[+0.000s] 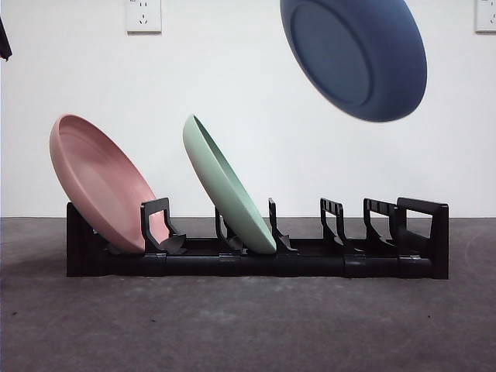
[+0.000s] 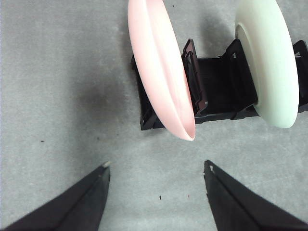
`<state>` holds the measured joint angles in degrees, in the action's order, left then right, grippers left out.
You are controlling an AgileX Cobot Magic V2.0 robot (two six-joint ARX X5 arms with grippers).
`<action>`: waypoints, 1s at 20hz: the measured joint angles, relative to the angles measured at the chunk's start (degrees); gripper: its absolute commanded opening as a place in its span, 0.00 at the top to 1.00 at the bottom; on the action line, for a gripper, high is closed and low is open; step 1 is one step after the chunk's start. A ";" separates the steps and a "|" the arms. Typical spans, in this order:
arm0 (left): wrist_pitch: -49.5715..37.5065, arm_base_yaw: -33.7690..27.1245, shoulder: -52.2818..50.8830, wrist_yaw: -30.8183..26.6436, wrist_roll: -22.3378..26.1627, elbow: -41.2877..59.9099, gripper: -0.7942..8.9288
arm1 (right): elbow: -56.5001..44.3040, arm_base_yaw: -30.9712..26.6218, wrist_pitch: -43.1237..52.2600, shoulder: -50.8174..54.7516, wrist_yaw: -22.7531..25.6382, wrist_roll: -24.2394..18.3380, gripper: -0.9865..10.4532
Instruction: Place the plate
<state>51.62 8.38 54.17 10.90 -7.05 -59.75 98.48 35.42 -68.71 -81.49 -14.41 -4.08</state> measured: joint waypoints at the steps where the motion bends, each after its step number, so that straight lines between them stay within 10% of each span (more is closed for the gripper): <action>1: -0.02 0.00 0.00 0.00 0.00 0.00 0.60 | -4.81 2.47 3.39 3.02 2.78 -0.24 0.90; 9: -0.04 0.00 0.00 0.00 0.00 -0.02 0.60 | -44.70 29.94 24.09 20.15 27.89 -0.66 0.90; 15: -0.13 0.00 0.00 0.00 0.00 -0.02 0.60 | -50.99 48.50 26.43 17.53 29.18 -1.05 0.90; 20: -0.11 0.00 0.00 0.00 0.00 -0.02 0.60 | -50.99 47.36 38.97 10.80 30.14 -4.17 0.90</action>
<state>51.51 8.38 54.17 10.90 -7.05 -59.77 47.48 82.78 -29.74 -70.70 15.73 -8.25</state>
